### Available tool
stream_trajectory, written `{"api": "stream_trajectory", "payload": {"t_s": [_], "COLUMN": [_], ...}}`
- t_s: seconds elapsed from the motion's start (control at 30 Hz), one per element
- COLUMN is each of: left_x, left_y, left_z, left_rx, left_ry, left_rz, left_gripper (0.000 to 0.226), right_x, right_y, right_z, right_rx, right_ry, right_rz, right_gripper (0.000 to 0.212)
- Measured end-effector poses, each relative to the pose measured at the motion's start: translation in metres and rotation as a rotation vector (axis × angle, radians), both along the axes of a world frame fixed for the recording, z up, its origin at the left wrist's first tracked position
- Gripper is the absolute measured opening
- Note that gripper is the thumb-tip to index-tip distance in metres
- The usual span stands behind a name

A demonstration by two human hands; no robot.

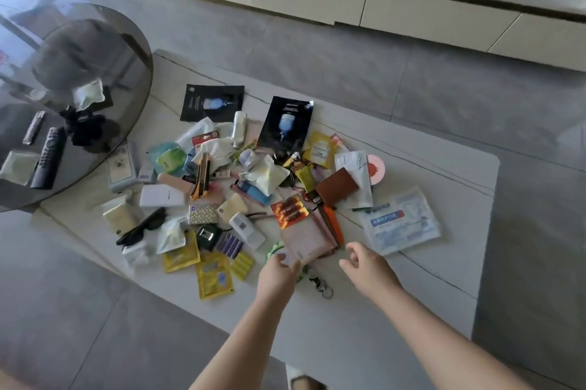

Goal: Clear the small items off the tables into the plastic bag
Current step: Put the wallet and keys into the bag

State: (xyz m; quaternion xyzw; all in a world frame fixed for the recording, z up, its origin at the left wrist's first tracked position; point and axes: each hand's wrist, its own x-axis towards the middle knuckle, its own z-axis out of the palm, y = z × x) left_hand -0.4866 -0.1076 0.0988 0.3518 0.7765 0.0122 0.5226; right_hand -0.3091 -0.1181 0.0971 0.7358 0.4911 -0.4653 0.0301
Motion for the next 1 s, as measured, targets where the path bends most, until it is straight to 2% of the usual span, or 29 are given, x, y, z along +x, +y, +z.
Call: {"api": "stream_trajectory", "payload": {"t_s": [0.2,0.3,0.63,0.8,0.9,1.0], "left_x": [0.003,0.004,-0.001,-0.012,-0.026,-0.043], "left_y": [0.026,0.032,0.033,0.023,0.014,0.002], "left_z": [-0.062,-0.083,-0.108,-0.096,-0.089,-0.082], "left_rx": [-0.020,-0.052,-0.069,-0.090,-0.069,-0.029], "left_ry": [0.019,-0.009,-0.143,-0.286,-0.309,-0.332], "left_rz": [0.120,0.164,0.363,0.531,0.598,0.666], "left_gripper": [0.066,0.065,0.036,0.021,0.025,0.025], "right_x": [-0.019,-0.028,-0.036,-0.045,-0.054,-0.063], "right_y": [0.026,0.039,0.039,0.032,0.029,0.022], "right_z": [-0.060,-0.080,-0.109,-0.102,-0.095,-0.092], "right_rx": [-0.003,-0.016,-0.140,-0.091,-0.076,-0.069], "right_ry": [0.043,0.081,0.127,0.230,0.290,0.277], "right_rz": [-0.048,-0.083,-0.313,-0.456,-0.479,-0.436], "right_gripper": [0.051,0.052,0.053,0.034,0.016,0.016]}}
